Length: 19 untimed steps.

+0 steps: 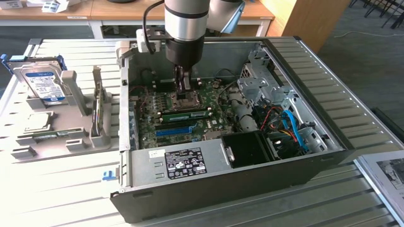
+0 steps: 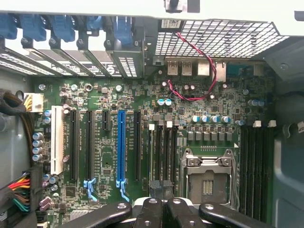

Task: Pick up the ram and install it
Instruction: 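Press down the ram until it locks into place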

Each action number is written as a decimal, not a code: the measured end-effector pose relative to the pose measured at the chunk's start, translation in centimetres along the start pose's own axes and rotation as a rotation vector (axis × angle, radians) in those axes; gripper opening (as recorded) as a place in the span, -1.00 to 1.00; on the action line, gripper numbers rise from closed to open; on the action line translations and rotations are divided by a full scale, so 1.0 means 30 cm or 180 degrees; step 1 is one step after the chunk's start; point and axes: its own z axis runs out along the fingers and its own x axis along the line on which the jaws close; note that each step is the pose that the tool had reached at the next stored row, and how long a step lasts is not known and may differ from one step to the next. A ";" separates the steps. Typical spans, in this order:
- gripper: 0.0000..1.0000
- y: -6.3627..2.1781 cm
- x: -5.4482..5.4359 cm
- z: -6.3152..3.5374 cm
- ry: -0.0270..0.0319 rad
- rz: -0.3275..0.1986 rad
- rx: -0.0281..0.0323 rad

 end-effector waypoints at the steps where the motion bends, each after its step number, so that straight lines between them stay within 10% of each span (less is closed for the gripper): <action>1: -0.80 0.000 0.000 -0.001 0.0000 0.0000 0.0000; 19: -0.80 0.000 -0.002 -0.021 0.0000 0.0000 0.0000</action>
